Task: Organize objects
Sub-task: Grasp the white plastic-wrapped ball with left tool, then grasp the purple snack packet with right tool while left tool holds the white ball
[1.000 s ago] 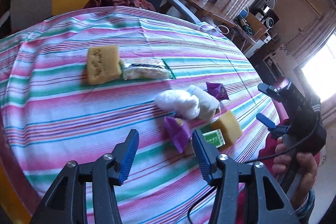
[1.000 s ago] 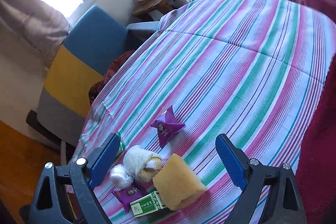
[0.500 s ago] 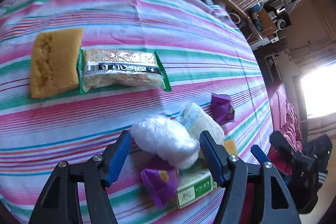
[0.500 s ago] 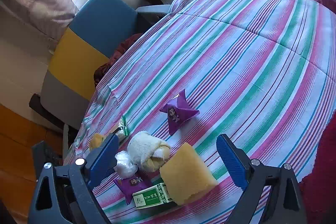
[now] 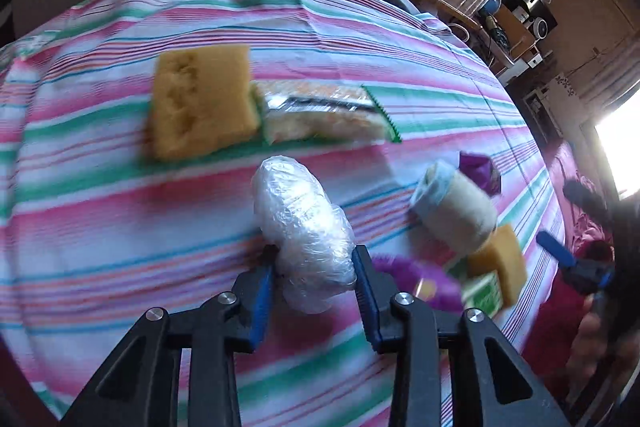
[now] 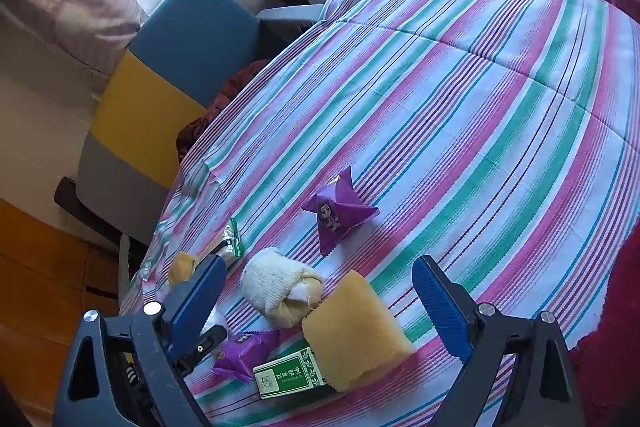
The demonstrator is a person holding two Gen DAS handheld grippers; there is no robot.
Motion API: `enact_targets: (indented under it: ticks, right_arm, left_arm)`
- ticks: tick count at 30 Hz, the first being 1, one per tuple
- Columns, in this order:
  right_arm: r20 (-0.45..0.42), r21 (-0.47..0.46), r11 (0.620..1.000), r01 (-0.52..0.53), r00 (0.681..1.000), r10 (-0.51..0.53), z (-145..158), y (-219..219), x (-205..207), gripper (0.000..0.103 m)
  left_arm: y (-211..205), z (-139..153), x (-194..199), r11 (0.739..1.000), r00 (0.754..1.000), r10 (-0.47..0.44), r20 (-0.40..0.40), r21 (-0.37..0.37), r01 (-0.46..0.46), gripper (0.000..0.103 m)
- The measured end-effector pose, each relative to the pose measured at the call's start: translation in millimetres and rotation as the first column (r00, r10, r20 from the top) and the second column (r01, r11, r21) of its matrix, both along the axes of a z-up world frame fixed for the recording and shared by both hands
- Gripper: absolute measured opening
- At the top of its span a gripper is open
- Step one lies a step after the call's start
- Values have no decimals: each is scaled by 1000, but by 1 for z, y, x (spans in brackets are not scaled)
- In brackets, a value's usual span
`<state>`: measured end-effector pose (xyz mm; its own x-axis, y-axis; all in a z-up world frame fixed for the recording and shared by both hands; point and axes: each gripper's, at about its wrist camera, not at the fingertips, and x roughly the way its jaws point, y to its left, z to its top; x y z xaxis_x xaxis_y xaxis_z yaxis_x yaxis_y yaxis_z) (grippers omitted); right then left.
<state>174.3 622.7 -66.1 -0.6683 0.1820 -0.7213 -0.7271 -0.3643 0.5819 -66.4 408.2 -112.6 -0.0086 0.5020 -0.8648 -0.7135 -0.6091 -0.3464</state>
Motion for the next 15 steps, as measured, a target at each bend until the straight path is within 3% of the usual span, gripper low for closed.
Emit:
enact_targets:
  ticks: [7, 15]
  right_arm:
    - [45, 9, 1000, -16, 999, 16, -3, -2, -6, 95]
    - [198, 77, 990, -122, 975, 105, -1, -10, -29, 95]
  left_arm:
    - [-60, 1, 30, 999, 998, -5, -58, 45, 8, 35]
    - [-64, -1, 35, 998, 996, -20, -92, 55, 25, 33]
